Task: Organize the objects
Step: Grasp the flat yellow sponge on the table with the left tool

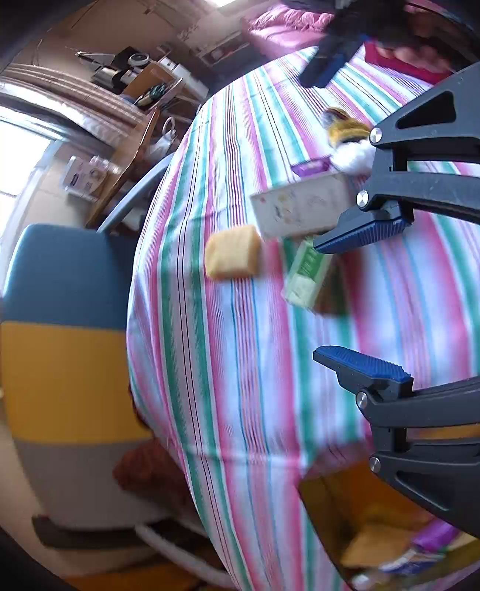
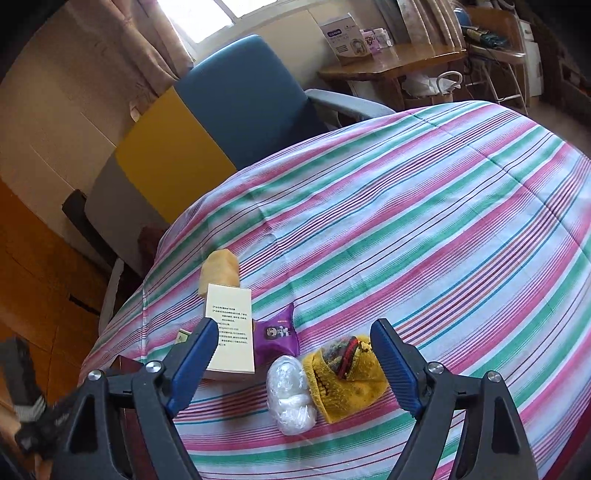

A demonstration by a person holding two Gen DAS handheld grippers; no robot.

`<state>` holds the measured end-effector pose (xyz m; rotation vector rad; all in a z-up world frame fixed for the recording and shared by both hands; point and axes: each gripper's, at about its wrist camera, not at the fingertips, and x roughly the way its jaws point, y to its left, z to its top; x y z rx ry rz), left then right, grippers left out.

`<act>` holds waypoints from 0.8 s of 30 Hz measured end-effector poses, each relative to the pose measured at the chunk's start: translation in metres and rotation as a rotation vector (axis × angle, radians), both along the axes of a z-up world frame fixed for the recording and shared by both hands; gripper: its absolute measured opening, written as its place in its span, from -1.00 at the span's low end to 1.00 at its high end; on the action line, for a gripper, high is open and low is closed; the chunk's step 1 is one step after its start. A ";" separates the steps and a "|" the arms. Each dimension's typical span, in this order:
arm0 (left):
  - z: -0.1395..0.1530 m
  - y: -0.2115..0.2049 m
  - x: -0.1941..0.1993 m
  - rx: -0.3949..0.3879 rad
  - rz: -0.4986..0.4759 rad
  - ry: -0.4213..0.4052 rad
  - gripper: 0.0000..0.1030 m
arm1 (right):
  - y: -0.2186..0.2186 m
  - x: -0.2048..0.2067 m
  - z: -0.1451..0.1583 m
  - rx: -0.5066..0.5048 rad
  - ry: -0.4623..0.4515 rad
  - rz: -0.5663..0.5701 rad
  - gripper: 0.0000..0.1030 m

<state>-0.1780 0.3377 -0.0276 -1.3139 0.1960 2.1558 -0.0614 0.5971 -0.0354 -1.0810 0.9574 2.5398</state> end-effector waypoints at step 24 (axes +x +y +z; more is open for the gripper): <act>-0.072 0.129 -0.085 -0.096 -0.013 -0.114 0.04 | -0.013 -0.008 -0.005 -0.031 0.005 0.133 0.73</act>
